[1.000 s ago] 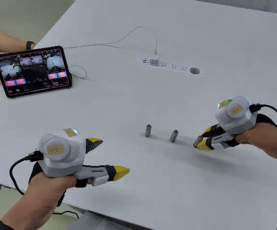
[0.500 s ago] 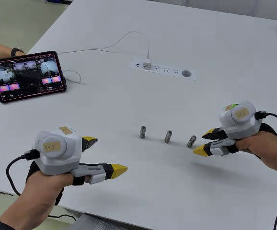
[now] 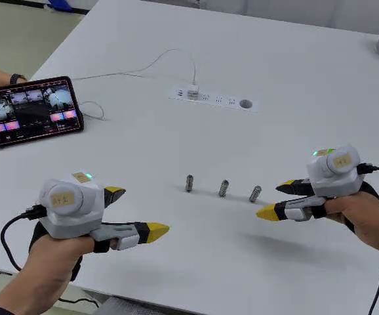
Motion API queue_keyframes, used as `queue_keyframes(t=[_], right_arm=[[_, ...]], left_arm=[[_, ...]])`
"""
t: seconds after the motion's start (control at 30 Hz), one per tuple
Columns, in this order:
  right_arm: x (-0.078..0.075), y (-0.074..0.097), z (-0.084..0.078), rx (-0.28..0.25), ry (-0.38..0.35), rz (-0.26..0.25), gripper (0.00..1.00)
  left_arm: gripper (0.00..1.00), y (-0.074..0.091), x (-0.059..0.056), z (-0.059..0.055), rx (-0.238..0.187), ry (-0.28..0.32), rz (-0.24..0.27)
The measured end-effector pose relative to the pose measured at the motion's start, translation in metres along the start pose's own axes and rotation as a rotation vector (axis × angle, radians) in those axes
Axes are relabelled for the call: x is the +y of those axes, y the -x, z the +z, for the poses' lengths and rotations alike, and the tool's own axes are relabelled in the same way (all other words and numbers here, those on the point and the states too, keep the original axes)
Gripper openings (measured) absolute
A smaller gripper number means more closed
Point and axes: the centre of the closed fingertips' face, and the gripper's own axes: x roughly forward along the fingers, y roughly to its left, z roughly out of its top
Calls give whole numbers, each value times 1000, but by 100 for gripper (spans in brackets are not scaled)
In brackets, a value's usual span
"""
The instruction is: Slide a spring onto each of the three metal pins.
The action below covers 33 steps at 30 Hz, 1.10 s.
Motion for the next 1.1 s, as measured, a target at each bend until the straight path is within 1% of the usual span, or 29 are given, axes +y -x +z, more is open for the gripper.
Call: queue_keyframes(t=[0.17,0.33,0.4,0.53,0.63,0.67,0.83,0.93,1.03,1.1], right_arm=[[6,6,4,-45,-32,-7,67],[6,12,7,-102,-78,-32,72],[8,15,8,-123,-96,-36,73],[17,19,4,-138,-118,-40,74],[17,21,1,-151,-134,-50,75],[21,23,-1,-158,-143,-54,75],[23,30,-8,-183,-175,-75,77],[27,31,-13,-190,-185,-84,79],[31,33,-16,-201,-204,-90,79],[32,34,-19,-205,-216,-96,79]], left_arm=[[81,1,0,6,-9,1,-4],[84,0,1,12,-13,4,-5],[85,-2,4,15,-14,2,-4],[89,-2,3,16,-7,1,-7],[87,-2,2,18,-14,1,-21],[87,-3,2,18,-15,4,-22],[89,-6,2,19,-10,7,-37],[90,-7,3,17,-1,2,-43],[90,-8,3,16,3,2,-42],[90,-9,8,14,16,2,-18]])
